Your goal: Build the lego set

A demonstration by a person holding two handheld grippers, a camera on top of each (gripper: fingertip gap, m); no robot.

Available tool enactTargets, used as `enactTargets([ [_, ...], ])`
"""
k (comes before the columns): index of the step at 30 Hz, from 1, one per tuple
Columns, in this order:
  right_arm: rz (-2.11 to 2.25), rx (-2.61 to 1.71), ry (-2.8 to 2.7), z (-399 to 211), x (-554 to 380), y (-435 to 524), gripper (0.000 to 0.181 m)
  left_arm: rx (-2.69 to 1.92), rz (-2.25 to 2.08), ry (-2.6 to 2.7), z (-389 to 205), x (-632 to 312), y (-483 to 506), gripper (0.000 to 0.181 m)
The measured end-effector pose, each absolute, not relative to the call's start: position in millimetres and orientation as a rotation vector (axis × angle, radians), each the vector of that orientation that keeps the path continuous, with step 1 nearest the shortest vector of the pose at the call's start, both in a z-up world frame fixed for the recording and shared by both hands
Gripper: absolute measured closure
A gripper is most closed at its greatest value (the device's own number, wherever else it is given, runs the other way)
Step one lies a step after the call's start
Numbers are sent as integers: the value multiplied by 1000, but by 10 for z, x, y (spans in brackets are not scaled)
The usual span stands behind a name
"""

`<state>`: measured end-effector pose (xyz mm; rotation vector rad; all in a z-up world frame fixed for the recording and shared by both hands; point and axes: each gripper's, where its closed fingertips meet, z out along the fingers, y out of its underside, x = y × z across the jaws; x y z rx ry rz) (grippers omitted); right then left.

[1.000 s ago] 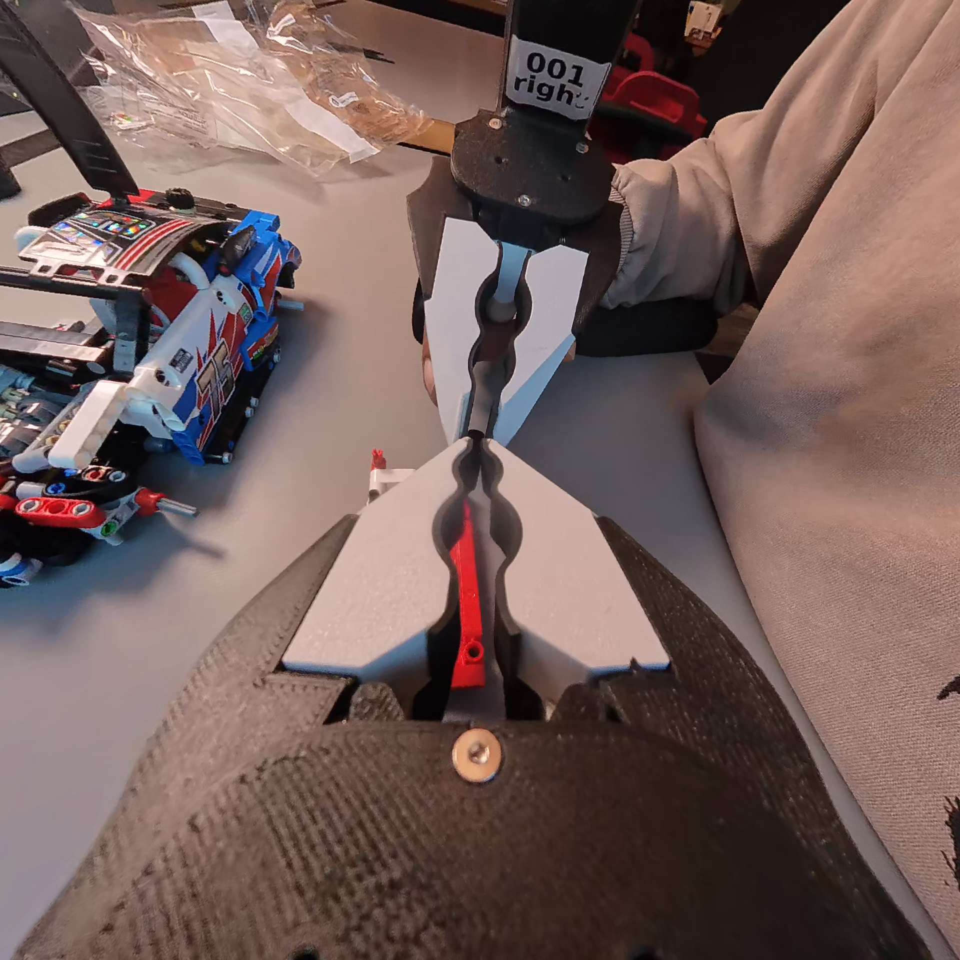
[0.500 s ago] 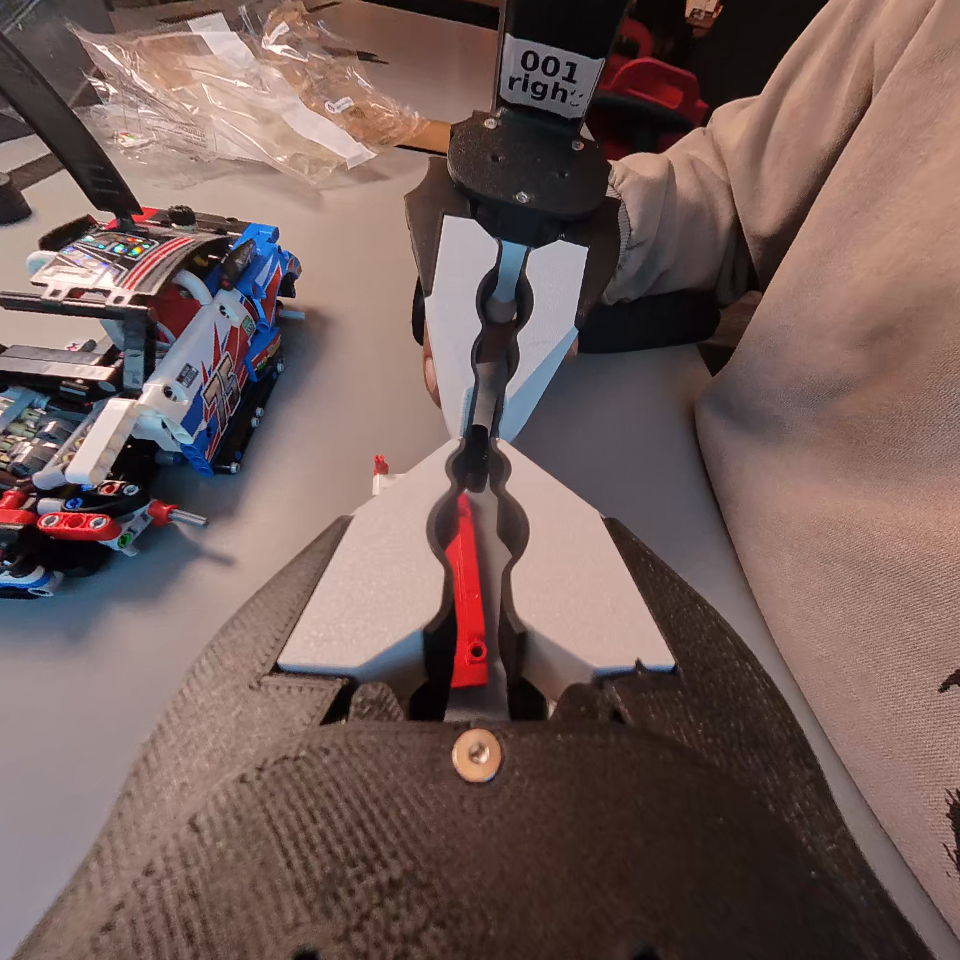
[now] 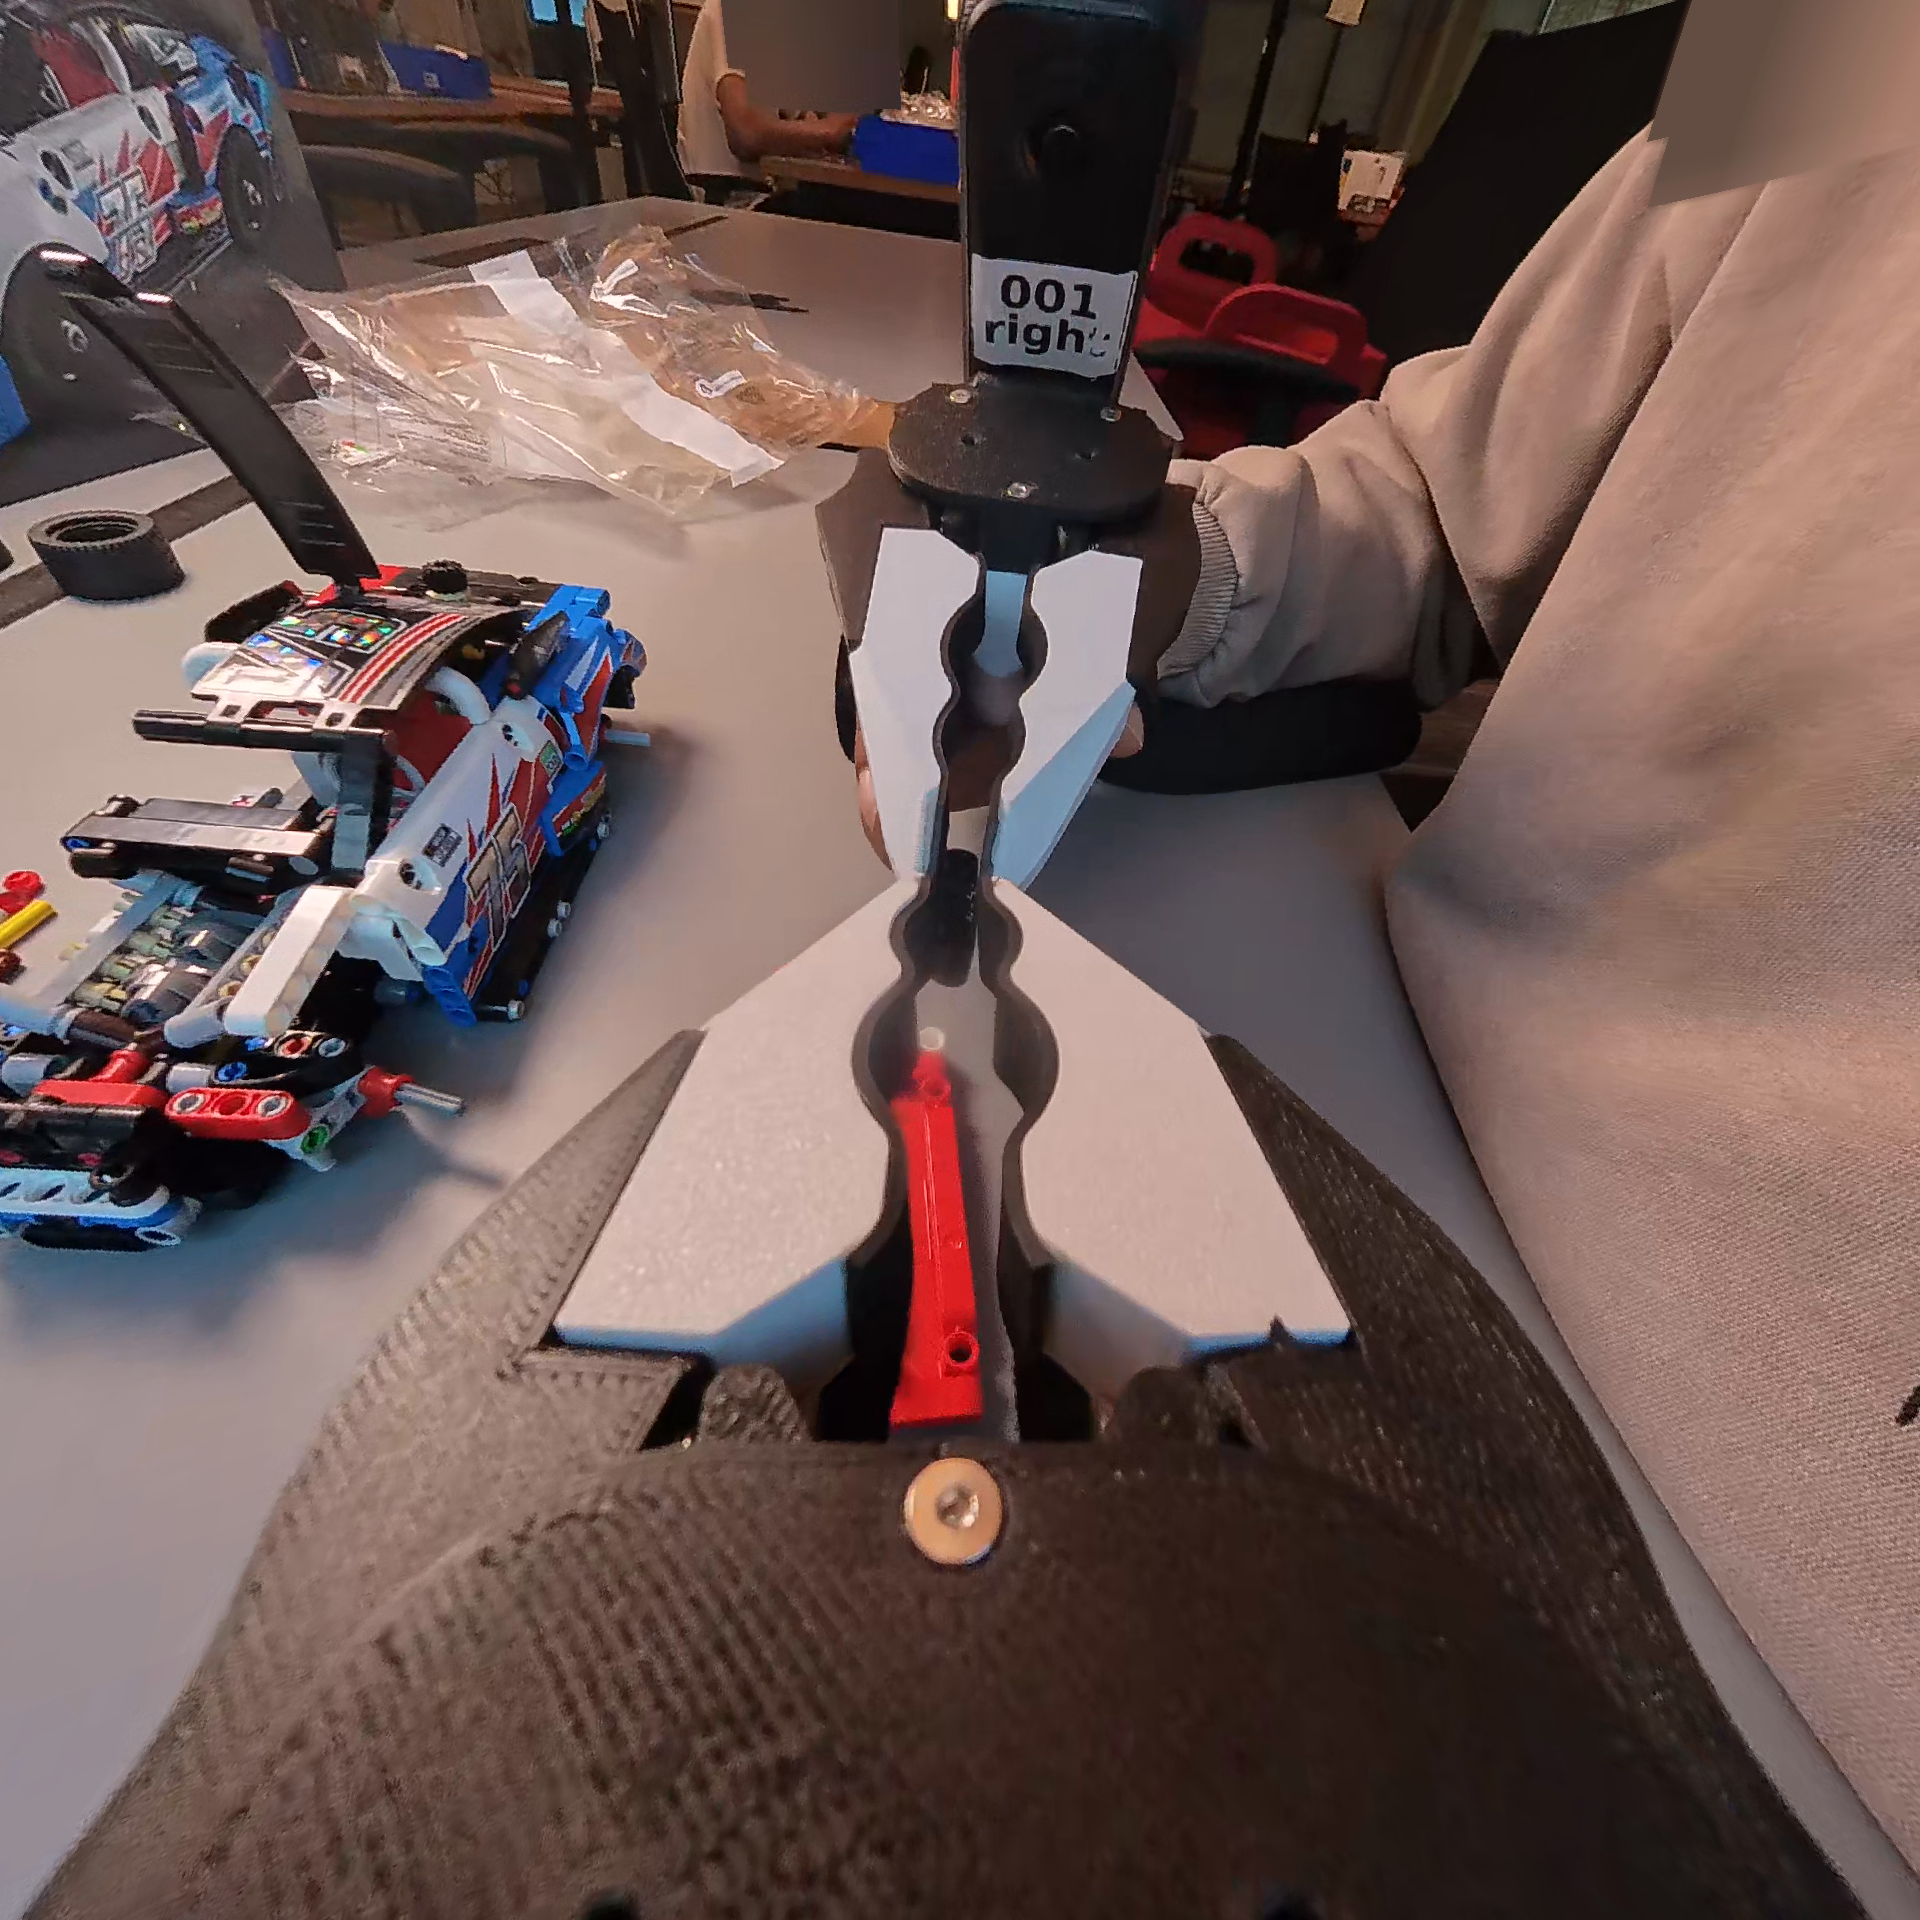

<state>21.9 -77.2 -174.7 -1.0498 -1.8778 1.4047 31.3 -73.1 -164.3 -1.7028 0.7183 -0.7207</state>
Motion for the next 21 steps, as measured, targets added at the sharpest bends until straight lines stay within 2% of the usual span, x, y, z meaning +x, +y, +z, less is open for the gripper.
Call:
enactTargets([
  [2, 1389, -1052, -1878, -1730, 206, -744, 178, -1706, -676, 702, -1618, 256, -698, 171],
  [4, 1328, -1060, -1872, -1714, 188, -643, 178, -1740, -569, 678, -1565, 59, -656, 141],
  [8, 1157, -1074, -1890, -1701, 194, -356, 177, -1905, -470, 632, -1564, -490, -811, 120],
  [15, 1050, -1010, -2032, -1727, 40, -217, 177, -2211, -446, 820, -2323, -347, -1115, 119],
  [19, 1088, -956, -2178, -1844, -89, -341, 177, -2228, -383, 923, -2484, -236, -1013, 132],
  [21, 1103, -904, -2261, -1898, -93, -426, 177, -2180, -407, 981, -2471, -186, -966, 133],
])
